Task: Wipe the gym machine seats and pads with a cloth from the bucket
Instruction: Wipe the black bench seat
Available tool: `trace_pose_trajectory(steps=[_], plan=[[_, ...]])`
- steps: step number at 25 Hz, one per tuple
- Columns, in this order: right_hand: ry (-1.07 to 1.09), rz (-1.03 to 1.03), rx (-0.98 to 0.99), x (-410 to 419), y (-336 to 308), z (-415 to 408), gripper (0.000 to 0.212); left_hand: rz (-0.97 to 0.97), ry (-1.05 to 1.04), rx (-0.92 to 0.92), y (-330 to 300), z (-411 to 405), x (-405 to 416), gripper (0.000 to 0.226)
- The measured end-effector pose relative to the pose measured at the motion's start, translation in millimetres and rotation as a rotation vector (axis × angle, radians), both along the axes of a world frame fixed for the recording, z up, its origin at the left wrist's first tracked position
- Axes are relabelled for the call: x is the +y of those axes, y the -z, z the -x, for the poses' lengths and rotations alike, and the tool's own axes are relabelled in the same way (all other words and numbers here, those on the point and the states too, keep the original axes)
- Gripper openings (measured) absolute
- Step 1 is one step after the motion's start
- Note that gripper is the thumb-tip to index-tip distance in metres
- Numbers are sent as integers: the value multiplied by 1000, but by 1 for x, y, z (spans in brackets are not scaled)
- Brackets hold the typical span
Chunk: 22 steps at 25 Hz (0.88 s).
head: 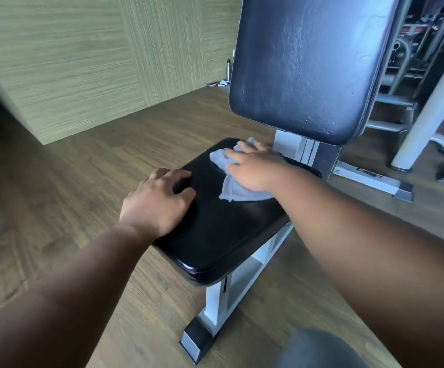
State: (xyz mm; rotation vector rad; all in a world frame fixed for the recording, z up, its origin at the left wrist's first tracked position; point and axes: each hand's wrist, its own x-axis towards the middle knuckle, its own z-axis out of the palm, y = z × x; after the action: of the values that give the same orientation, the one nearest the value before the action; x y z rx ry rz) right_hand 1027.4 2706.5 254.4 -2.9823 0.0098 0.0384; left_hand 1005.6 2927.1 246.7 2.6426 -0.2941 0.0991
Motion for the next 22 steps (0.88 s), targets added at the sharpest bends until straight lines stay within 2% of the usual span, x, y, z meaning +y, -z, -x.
trace_pose_trajectory(steps=[2, 4, 7, 11, 13, 16, 19, 22], plan=[[-160, -33, -33, 6, 10, 37, 51, -15, -3, -1, -1, 1, -1, 48], [-203, -81, -107, -16, 17, 68, 50, -27, 7, -16, -1, 2, -3, 49], [-48, -8, -51, -47, 9, 27, 50, -29, 11, -36, 0, 3, -4, 50], [11, -1, 52, 4, -2, -47, 53, -11, -7, -22, -1, 2, -1, 50], [-78, -4, 28, 15, -3, -38, 52, -9, -4, -32, -1, 2, 0, 51], [-190, -35, 11, -12, 8, 15, 52, -20, 24, -44, 3, 1, 1, 53], [-63, -4, 7, -34, 6, -3, 52, -23, 30, -51, 6, -3, 1, 55], [3, 50, 1, 2, 7, -51, 54, -28, 30, -72, 10, -2, 2, 56]])
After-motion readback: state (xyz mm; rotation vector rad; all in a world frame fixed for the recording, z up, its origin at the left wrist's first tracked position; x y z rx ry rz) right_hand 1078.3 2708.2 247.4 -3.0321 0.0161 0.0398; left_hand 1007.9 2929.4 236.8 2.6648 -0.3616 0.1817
